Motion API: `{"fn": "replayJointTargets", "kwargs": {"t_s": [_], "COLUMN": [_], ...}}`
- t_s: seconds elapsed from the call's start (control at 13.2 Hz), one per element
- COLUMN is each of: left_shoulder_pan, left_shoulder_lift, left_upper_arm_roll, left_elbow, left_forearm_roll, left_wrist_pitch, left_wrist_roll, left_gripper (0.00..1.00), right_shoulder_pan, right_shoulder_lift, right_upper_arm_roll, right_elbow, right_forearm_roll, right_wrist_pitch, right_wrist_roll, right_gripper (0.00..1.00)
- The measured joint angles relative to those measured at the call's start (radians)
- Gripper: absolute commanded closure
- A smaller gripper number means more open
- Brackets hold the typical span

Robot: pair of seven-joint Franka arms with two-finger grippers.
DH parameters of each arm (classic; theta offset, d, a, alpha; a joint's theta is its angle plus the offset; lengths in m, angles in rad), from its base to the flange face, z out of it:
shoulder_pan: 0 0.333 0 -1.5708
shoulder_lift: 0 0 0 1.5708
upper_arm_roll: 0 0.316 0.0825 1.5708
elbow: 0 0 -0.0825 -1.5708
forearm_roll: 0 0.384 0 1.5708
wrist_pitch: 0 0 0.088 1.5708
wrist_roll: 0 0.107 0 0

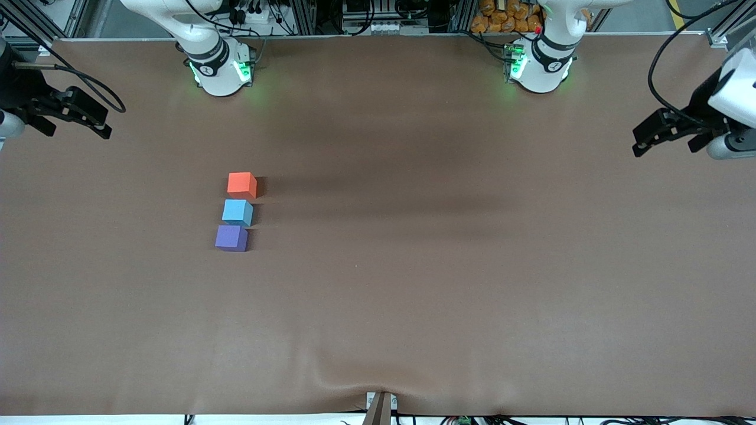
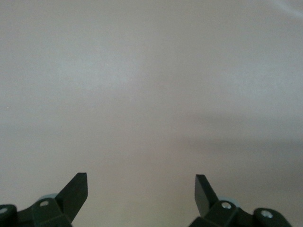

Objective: Place blue block between orange and purple blocks

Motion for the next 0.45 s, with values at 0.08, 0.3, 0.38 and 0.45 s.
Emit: {"fn": "replayJointTargets", "kwargs": {"t_s": [0.08, 0.3, 0.38, 0.45], "left_shoulder_pan": [0.0, 0.0, 0.0, 0.0], "left_shoulder_lift": [0.0, 0.0, 0.0, 0.0], "left_upper_arm_roll": [-0.005, -0.006, -0.006, -0.006], "left_elbow": [0.004, 0.007, 0.008, 0.011], "left_forearm_roll": [0.0, 0.0, 0.0, -0.003], "left_wrist_pitch": [-0.011, -0.015, -0.015, -0.015], "left_wrist_roll": [0.0, 0.0, 0.0, 0.0], "left_gripper": [0.0, 0.0, 0.0, 0.0], "right_shoulder_pan": [0.0, -0.002, -0.002, -0.002], "right_shoulder_lift": [0.001, 0.002, 0.002, 0.002], "right_upper_arm_roll": [-0.011, -0.031, -0.034, -0.035], "right_elbow": [0.001, 0.002, 0.002, 0.002], "right_forearm_roll": [0.001, 0.002, 0.002, 0.002], "right_wrist_pitch": [0.0, 0.0, 0.0, 0.0], "right_wrist_roll": [-0.02, -0.084, -0.089, -0.091], "right_gripper": [0.0, 0.0, 0.0, 0.0]}}
